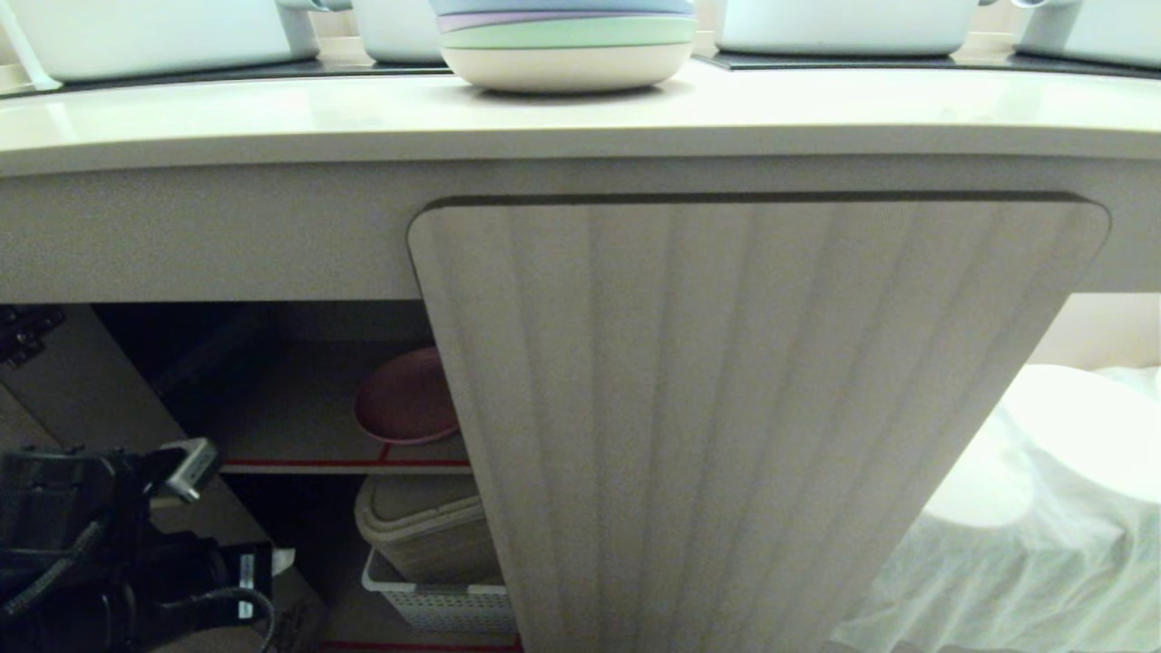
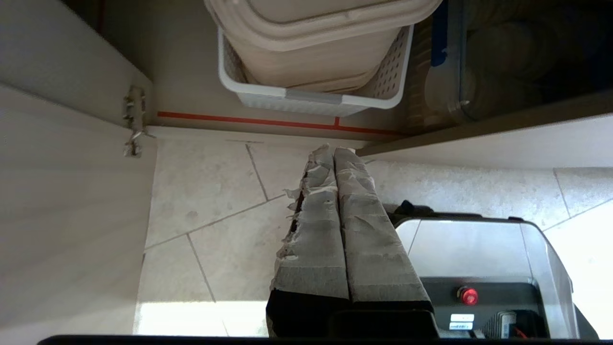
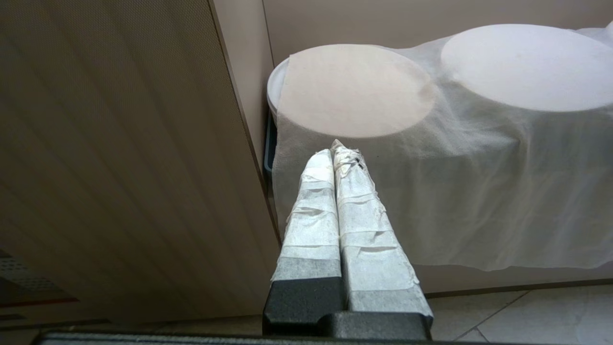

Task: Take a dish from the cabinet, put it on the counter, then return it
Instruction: Take the plate from the cabinet

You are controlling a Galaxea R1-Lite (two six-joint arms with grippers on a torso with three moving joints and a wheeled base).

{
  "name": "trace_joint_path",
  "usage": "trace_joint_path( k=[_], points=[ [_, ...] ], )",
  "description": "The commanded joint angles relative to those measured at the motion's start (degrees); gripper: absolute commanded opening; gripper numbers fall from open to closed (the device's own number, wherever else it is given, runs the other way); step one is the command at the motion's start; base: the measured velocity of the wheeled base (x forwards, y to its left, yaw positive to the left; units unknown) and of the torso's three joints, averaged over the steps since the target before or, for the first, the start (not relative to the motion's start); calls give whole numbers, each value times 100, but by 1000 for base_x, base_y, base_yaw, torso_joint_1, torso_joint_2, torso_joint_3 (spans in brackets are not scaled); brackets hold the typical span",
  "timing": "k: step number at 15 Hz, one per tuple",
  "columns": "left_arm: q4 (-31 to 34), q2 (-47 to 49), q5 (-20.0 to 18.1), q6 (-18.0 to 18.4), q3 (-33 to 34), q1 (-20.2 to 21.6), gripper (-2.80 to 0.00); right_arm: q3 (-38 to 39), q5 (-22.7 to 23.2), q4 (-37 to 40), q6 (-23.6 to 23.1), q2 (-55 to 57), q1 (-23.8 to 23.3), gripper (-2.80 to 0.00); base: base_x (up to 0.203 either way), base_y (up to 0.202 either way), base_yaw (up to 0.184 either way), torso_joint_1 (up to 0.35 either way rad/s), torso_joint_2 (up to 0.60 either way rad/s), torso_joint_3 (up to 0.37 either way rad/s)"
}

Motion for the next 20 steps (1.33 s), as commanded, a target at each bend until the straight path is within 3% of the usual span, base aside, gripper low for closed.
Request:
trace_joint_path(
  k=[1, 8, 10, 13, 20],
  points=[
    [-244, 476, -9, -35, 18, -34, -280, 0, -7, -4, 2, 0, 1, -280, 0, 0, 0, 0, 0, 0],
    [-2137, 1698, -3, -569, -117, -44, -280, 0, 1, -4, 1, 0, 1, -280, 0, 0, 0, 0, 0, 0],
    [-2328, 1969, 4, -614, -232, -44, -280, 0, -4, -4, 3, 0, 1, -280, 0, 0, 0, 0, 0, 0],
    [-2415, 2264, 68, -1015, -590, -106, -280, 0, 1, -4, 1, 0, 1, -280, 0, 0, 0, 0, 0, 0],
    [-2418, 2803, 405, -1573, -1256, -167, -280, 0, -8, -4, 3, 0, 1, -280, 0, 0, 0, 0, 0, 0]
  ],
)
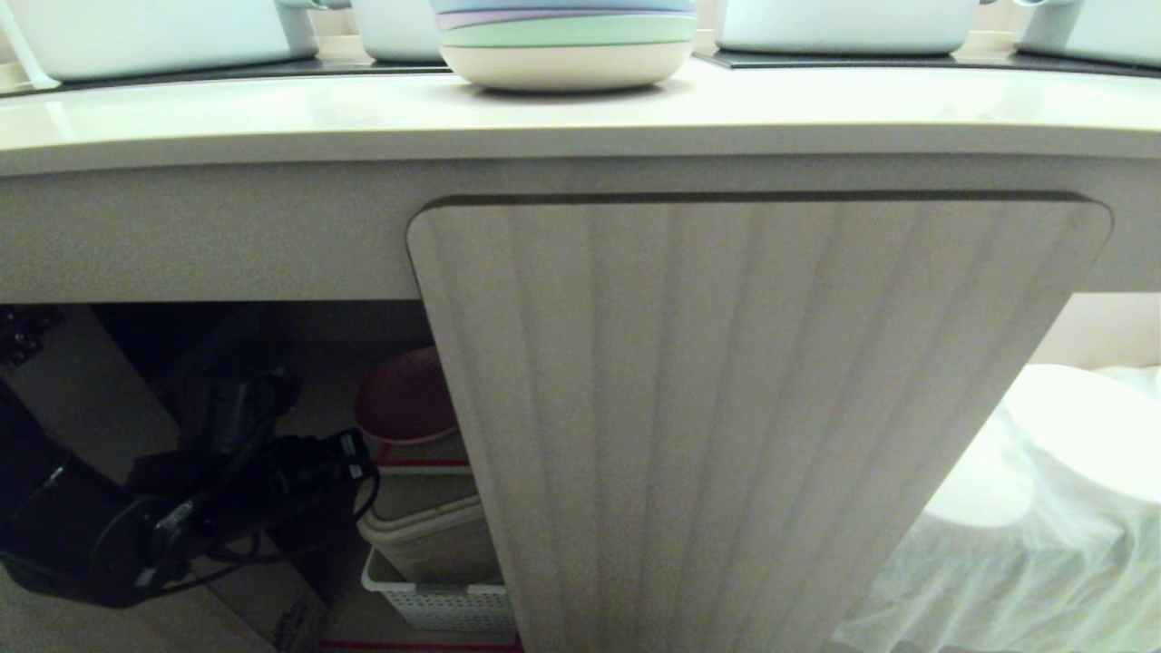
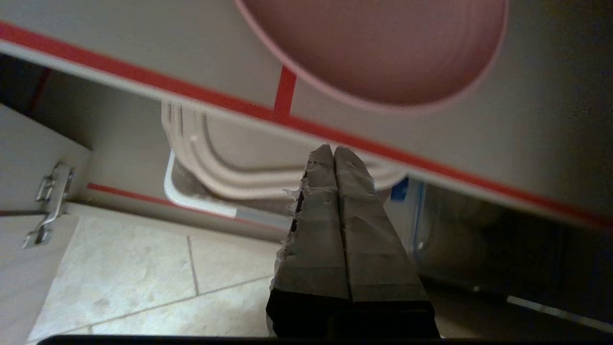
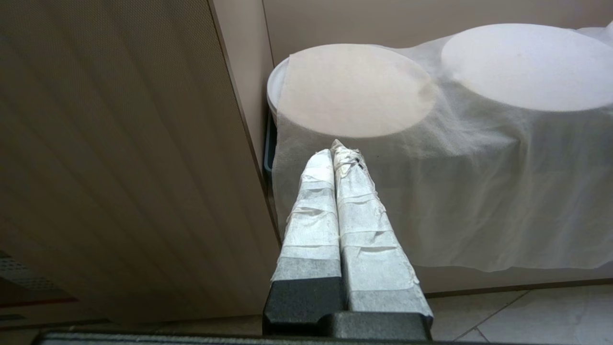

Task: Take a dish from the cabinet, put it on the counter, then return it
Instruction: Take the plate from the cabinet

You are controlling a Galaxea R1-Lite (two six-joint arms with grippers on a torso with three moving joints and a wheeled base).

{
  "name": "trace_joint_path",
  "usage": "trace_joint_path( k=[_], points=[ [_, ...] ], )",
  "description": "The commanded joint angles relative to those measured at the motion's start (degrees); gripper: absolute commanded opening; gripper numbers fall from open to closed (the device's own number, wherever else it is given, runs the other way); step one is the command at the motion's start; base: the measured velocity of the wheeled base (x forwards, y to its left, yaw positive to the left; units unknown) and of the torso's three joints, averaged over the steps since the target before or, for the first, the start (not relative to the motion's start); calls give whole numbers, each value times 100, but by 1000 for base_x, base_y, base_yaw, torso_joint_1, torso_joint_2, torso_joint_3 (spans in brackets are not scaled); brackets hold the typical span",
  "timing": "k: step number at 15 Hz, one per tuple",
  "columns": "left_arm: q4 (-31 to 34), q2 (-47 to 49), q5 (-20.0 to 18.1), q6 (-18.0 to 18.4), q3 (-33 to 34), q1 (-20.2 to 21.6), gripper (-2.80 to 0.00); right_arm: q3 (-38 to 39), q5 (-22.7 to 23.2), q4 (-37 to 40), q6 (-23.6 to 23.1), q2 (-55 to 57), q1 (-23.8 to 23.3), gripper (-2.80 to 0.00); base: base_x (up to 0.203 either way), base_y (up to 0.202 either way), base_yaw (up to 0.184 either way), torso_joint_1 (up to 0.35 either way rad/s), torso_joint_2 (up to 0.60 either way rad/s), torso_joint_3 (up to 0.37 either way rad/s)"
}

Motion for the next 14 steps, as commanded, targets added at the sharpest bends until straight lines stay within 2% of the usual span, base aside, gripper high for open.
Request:
trace_joint_path(
  k=[1, 6, 10, 14],
  points=[
    [-24, 209, 23, -111, -152, -4, -280, 0, -6, -2, -2, 0, 1, -280, 0, 0, 0, 0, 0, 0],
    [-137, 408, 25, -416, -282, -4, -280, 0, -6, -2, -2, 0, 1, -280, 0, 0, 0, 0, 0, 0],
    [-1087, 748, 42, -575, -226, -4, -280, 0, -6, -2, -2, 0, 1, -280, 0, 0, 0, 0, 0, 0],
    [-1149, 833, 42, -618, -235, -57, -280, 0, -6, -2, 7, 0, 1, -280, 0, 0, 0, 0, 0, 0]
  ],
)
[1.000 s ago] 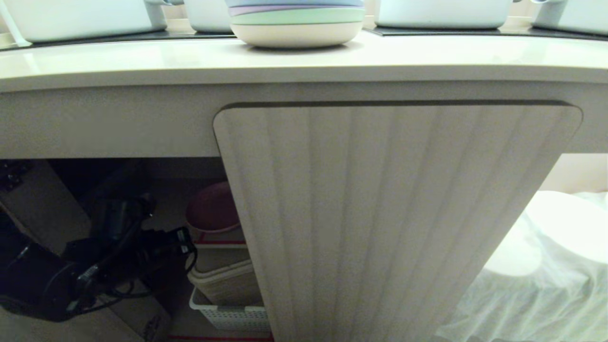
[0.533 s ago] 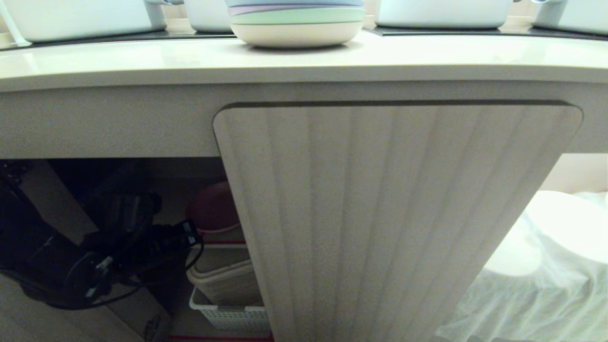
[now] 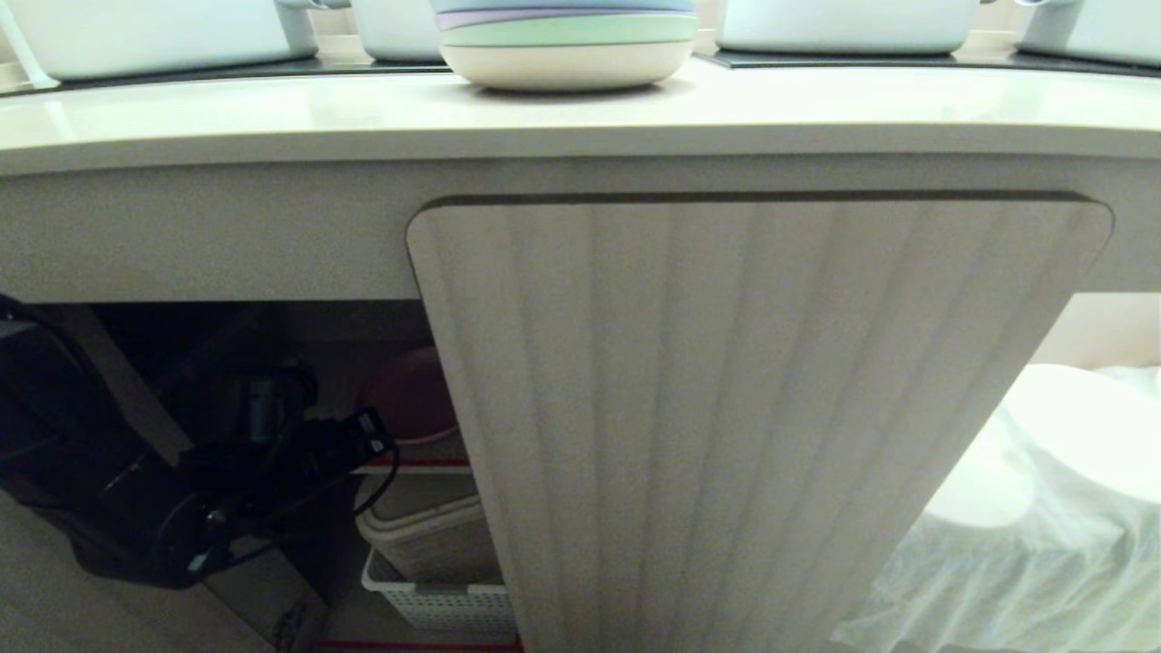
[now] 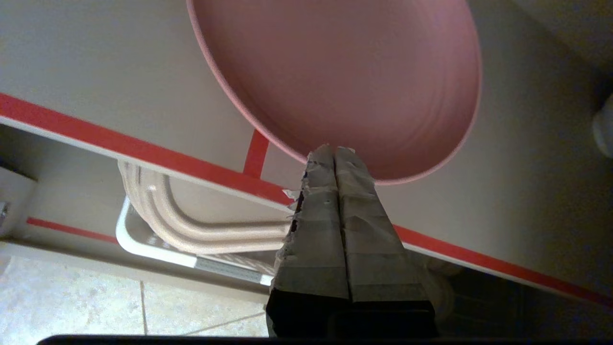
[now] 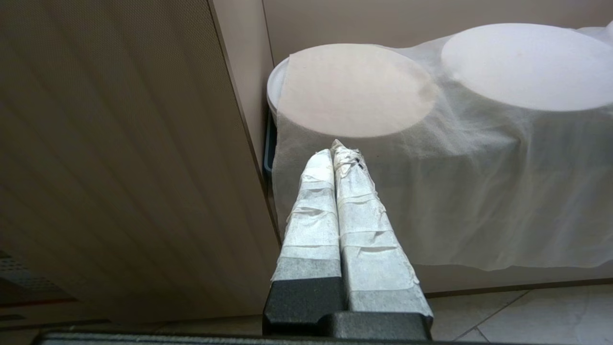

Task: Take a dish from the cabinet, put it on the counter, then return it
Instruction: Take the plate from the cabinet

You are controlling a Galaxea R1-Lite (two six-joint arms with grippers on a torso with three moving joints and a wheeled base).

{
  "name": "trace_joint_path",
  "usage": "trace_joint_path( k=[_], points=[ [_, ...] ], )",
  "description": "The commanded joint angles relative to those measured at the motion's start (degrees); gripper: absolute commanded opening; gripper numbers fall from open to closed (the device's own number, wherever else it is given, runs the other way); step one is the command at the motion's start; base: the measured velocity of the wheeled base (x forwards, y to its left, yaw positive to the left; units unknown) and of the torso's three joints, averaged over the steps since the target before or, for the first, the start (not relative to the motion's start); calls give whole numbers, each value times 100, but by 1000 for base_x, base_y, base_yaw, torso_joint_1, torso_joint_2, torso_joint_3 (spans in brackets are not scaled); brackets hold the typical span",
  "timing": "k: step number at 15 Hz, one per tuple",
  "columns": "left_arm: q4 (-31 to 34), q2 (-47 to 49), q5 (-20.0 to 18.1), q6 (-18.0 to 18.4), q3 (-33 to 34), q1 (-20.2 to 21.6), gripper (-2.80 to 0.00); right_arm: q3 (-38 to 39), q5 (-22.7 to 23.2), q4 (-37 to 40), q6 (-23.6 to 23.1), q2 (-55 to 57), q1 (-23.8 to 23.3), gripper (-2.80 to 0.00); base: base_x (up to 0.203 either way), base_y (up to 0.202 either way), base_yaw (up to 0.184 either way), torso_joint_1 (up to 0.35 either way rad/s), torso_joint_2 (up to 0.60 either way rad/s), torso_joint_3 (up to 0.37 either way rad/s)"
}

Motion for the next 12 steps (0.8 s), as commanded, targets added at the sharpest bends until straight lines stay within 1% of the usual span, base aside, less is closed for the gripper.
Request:
trace_joint_path(
  k=[1, 6, 7, 8, 12],
  points=[
    [-31, 95, 6, -25, -3, -12, -280, 0, -3, -2, -5, 0, 1, -280, 0, 0, 0, 0, 0, 0],
    [-40, 107, 6, -33, -56, -38, -280, 0, -3, -2, 4, 0, 1, -280, 0, 0, 0, 0, 0, 0],
    [-40, 107, 6, -33, -56, -36, 0, 0, -3, -2, -4, 0, 1, -280, 0, 0, 0, 0, 0, 0],
    [-50, 98, 6, -33, -56, -38, 0, 0, -3, -2, -5, 0, 1, -280, 0, 0, 0, 0, 0, 0],
    [-527, 114, 6, -33, -51, -38, 0, 0, -3, -2, 3, 0, 1, -280, 0, 0, 0, 0, 0, 0]
  ],
)
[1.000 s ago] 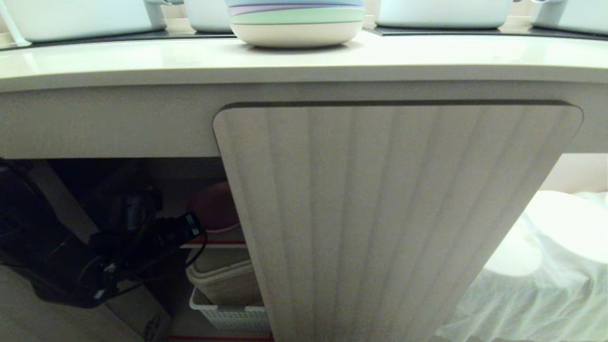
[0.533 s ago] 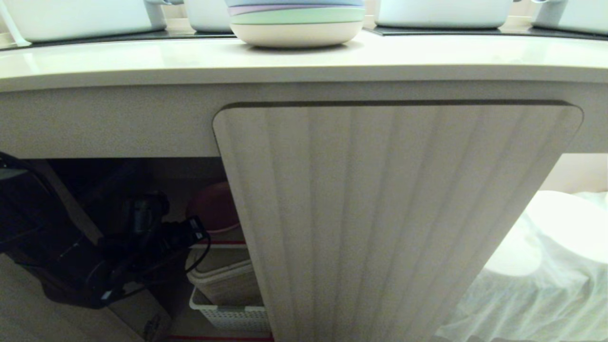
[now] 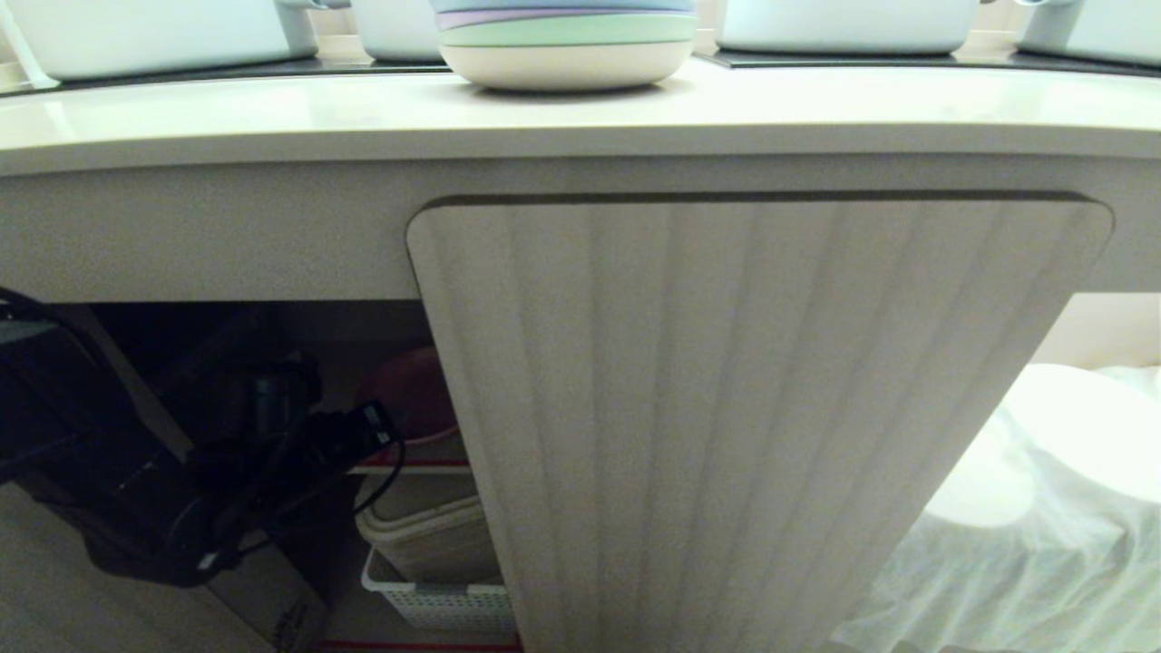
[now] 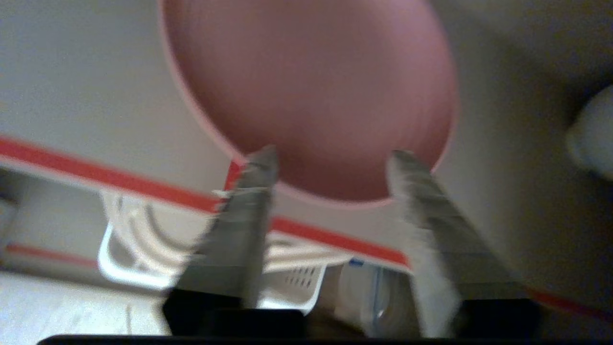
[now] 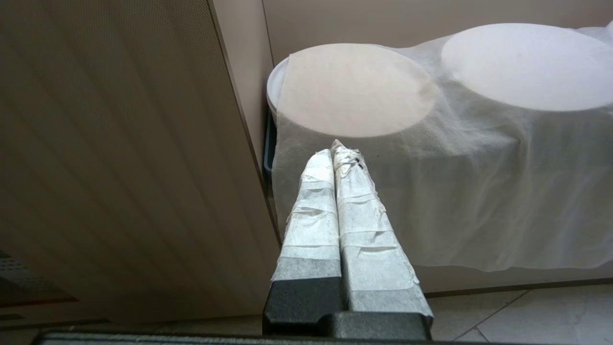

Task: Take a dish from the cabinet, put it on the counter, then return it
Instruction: Take the plate from the cabinet

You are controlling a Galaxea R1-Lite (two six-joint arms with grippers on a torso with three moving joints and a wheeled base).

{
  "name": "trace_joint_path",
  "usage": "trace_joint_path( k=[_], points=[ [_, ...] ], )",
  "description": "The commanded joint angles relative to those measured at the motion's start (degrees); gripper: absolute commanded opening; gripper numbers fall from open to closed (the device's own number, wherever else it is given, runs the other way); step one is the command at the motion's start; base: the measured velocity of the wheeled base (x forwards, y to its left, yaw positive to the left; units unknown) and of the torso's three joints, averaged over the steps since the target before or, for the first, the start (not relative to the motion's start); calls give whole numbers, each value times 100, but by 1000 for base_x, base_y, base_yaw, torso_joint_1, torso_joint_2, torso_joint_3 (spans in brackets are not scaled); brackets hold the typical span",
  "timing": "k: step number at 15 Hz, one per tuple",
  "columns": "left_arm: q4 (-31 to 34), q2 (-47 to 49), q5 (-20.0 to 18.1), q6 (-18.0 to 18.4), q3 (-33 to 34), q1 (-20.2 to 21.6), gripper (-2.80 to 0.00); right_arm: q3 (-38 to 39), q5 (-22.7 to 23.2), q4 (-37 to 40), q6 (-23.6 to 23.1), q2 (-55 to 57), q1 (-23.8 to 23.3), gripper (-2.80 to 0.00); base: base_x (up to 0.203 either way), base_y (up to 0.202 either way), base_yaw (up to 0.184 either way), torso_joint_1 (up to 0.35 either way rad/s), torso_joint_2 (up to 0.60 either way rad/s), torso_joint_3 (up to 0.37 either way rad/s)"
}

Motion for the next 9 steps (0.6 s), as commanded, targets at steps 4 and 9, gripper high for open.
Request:
trace_joint_path(
  k=[4, 9],
  points=[
    [-268, 23, 26, 6, 59, -9, 0, 0, -3, -4, -1, 0, 1, -280, 0, 0, 0, 0, 0, 0],
    [-294, 74, 129, -3, 84, -9, 0, 0, -3, -4, -1, 0, 1, -280, 0, 0, 0, 0, 0, 0]
  ],
)
